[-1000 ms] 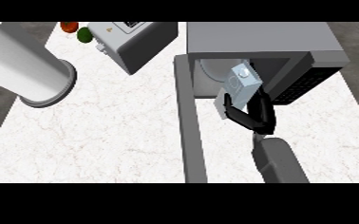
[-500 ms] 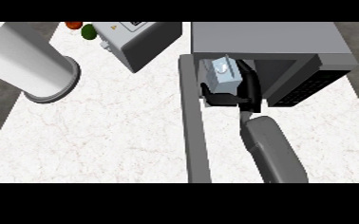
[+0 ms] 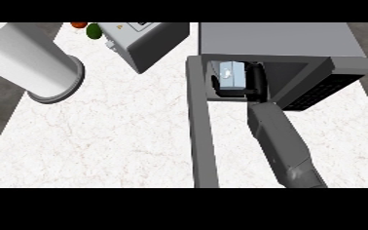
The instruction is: Pick up the milk, place it into the microwave and close the microwave
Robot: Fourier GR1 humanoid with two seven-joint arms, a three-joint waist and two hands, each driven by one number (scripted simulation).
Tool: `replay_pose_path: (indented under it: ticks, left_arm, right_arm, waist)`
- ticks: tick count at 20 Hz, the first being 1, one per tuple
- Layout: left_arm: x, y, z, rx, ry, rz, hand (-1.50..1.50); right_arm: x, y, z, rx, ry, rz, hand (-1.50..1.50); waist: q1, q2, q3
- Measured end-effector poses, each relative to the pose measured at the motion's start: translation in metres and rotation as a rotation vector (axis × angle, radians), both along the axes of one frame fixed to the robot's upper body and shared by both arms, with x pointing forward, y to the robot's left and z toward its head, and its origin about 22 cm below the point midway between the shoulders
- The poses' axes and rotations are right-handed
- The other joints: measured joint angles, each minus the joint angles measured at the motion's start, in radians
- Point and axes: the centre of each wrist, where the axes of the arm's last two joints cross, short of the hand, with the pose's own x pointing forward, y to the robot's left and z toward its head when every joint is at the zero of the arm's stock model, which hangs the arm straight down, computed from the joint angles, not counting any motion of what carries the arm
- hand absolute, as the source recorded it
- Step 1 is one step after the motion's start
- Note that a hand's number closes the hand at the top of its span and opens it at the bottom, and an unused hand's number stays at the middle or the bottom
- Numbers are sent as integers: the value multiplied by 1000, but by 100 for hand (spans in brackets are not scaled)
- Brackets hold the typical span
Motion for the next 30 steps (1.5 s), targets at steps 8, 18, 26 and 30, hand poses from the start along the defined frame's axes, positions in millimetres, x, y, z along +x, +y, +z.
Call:
replay_pose_path:
  ticks: [8,18,26,30]
  left_arm:
    - [15,4,-11,-5,-3,-13,-150]
    - [23,9,-11,-13,-2,-45,-150]
    - [24,12,-13,-3,-8,-62,-150]
    - [32,7,-17,-3,-10,-66,-150]
  right_arm:
    - [18,-1,2,-91,-95,-28,150]
    - [38,1,26,-405,-189,-134,150]
    - [48,-8,38,-545,-175,-279,150]
    - [50,-14,41,-534,-156,-342,150]
  waist:
    - [12,7,1]
    - [42,17,2]
    - [65,29,2]
    - [69,37,2]
